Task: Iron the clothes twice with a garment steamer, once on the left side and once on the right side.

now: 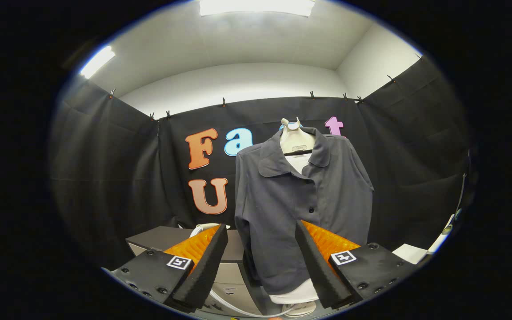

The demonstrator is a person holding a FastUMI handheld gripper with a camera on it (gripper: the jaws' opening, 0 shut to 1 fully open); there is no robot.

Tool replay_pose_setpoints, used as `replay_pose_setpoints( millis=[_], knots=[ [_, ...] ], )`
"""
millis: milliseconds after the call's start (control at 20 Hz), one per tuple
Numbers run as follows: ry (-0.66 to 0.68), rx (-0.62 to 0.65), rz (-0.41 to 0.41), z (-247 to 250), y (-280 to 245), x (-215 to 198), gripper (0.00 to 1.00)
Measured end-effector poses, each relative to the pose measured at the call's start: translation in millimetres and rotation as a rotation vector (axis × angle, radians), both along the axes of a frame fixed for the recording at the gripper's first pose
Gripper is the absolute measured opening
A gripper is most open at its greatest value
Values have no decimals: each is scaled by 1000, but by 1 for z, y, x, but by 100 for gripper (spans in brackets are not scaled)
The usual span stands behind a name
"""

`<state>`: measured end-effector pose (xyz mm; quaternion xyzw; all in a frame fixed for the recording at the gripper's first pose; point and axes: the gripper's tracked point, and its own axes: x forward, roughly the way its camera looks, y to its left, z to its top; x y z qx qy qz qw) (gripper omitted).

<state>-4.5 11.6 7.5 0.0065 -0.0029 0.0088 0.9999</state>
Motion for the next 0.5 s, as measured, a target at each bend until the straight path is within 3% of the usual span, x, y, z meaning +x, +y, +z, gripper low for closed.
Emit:
replay_pose_setpoints(
  millis=[400, 500],
  knots=[
    [-25, 77, -12, 8, 23, 16, 98],
    [-6, 93, 16, 7, 38, 28, 98]
  ],
)
